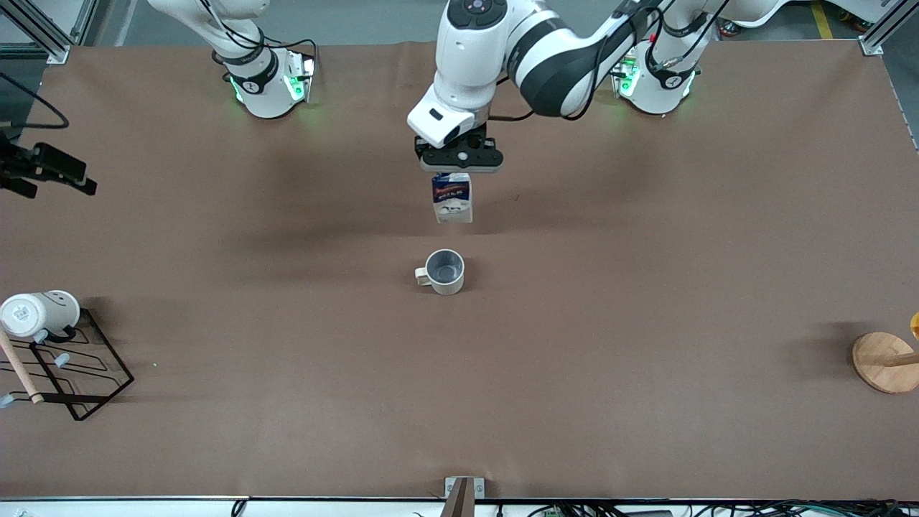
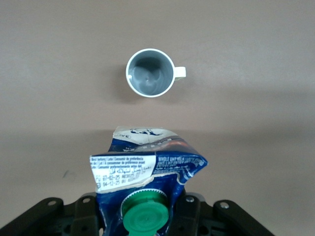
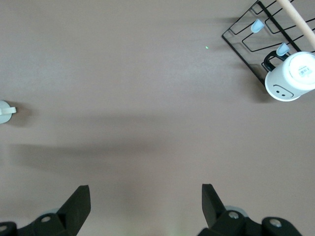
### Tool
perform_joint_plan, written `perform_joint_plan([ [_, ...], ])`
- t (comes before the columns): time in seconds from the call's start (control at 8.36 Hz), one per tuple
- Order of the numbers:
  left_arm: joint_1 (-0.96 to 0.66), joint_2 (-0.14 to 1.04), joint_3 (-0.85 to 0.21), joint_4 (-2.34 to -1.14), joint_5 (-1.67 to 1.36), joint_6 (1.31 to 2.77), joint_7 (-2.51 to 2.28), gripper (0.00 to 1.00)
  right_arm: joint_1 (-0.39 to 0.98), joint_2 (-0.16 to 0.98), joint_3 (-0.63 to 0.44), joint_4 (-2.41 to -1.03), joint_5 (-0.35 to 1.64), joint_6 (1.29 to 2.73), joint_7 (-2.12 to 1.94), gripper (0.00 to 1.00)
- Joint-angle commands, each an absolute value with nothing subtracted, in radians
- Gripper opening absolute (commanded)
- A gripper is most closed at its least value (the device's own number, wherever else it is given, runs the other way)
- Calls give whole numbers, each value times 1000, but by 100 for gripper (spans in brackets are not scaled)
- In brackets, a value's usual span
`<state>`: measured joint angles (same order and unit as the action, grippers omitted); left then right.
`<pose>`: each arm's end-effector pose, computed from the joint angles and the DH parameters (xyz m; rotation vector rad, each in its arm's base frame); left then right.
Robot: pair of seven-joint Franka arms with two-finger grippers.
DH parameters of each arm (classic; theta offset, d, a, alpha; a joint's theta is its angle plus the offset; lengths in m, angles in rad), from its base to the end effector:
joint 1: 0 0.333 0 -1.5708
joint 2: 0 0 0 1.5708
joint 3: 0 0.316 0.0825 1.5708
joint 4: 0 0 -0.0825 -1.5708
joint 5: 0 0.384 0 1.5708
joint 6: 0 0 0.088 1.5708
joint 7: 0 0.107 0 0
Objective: Place milk next to cup
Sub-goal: 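Lower the blue milk carton beside the mug with the left gripper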
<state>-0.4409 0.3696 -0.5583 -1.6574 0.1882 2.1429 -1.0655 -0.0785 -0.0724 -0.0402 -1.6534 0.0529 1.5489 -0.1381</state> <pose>0.4019 -0.5337 0.4387 2.9772 0.0376 0.1050 0.5257 -0.0577 0.6231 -3.0817 -0.0306 0.0381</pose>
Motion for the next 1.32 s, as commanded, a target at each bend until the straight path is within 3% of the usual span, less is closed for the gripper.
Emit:
perform_joint_plan([
  [0.0,-452,438,-555,-1635,268,2198,-1100,45,-91,-120,-26,-1704,46,1574,-146,100],
  [0.72,-454,537,-555,-1649,342,2252,-1115,45,-17,-109,-17,-1675,-23,1588,63,100],
  [1.08,-457,551,-555,-1700,396,2310,-1160,46,-25,-110,-26,-1640,-2,1585,-95,100],
  [1.2,-465,555,-555,-1698,400,2312,-1161,57,-25,-110,-25,-1640,-2,1586,-91,100],
])
